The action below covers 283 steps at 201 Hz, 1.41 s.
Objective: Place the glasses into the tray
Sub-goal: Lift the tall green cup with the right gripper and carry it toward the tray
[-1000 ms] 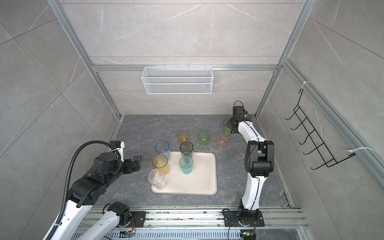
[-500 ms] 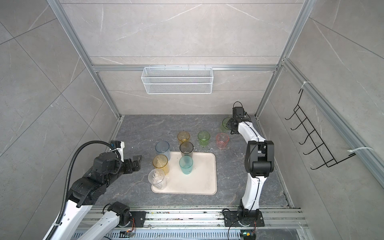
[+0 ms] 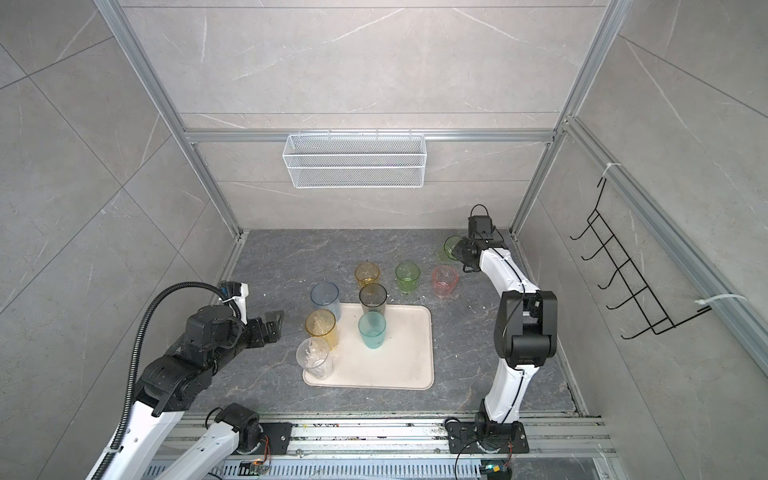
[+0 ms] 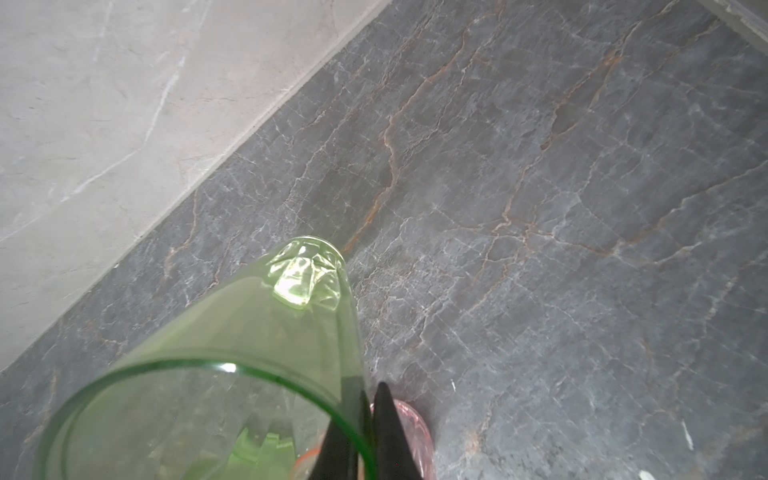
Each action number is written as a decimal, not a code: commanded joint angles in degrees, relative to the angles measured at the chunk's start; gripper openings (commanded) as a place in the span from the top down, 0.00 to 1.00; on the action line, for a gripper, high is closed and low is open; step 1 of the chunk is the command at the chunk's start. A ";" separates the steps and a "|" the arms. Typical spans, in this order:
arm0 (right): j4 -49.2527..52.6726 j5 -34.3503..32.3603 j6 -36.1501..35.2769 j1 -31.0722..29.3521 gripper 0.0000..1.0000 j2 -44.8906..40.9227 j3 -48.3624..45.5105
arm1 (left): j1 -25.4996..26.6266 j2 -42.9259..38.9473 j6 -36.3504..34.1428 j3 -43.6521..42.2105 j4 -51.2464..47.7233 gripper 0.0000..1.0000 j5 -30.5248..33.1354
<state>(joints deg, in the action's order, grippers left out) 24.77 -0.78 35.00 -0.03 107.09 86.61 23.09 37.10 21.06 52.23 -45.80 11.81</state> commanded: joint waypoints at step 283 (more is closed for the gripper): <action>33.71 0.91 -10.28 -18.68 1.00 -38.04 -5.66 | -0.33 -2.47 0.82 0.06 1.77 0.00 0.43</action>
<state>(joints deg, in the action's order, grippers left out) 51.46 -0.56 27.70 -17.45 71.81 81.73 23.09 35.00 21.10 52.21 -45.78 11.86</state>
